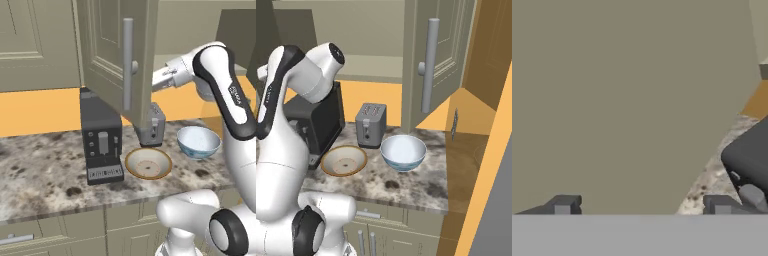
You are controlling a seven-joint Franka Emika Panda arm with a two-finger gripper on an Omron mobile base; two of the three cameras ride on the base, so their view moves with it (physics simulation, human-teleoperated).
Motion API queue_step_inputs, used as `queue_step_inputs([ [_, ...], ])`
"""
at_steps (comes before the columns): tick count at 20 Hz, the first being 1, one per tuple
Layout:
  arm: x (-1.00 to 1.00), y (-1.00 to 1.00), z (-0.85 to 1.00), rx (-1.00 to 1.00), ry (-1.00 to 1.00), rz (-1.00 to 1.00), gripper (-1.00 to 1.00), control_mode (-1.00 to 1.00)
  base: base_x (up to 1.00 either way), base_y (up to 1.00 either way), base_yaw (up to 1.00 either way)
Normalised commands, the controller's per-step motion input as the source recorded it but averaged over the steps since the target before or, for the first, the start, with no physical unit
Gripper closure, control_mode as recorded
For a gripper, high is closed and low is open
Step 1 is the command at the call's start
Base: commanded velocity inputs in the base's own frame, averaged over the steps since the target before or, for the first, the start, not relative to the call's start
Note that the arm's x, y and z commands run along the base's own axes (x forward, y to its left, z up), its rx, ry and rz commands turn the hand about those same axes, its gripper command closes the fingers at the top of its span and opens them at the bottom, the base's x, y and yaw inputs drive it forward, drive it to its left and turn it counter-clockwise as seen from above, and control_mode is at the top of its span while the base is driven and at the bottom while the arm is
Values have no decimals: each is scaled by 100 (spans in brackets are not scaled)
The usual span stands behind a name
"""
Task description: Open the cabinet. Pick the bowls from the counter and place them in the cabinet. Then close the cabinet.
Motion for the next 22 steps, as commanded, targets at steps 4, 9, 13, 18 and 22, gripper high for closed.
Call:
queue_step_inputs([
  [4,-50,54,0,0,-15,12,-100,-100,0,0,0],
  [9,-29,42,-1,0,-7,7,-100,-100,0,0,0],
  [13,-13,35,-10,0,-4,1,-100,-100,0,0,0],
  [18,-8,36,-17,0,-1,0,-100,-100,0,0,0],
  [22,-4,39,-16,0,0,0,-100,-100,0,0,0],
])
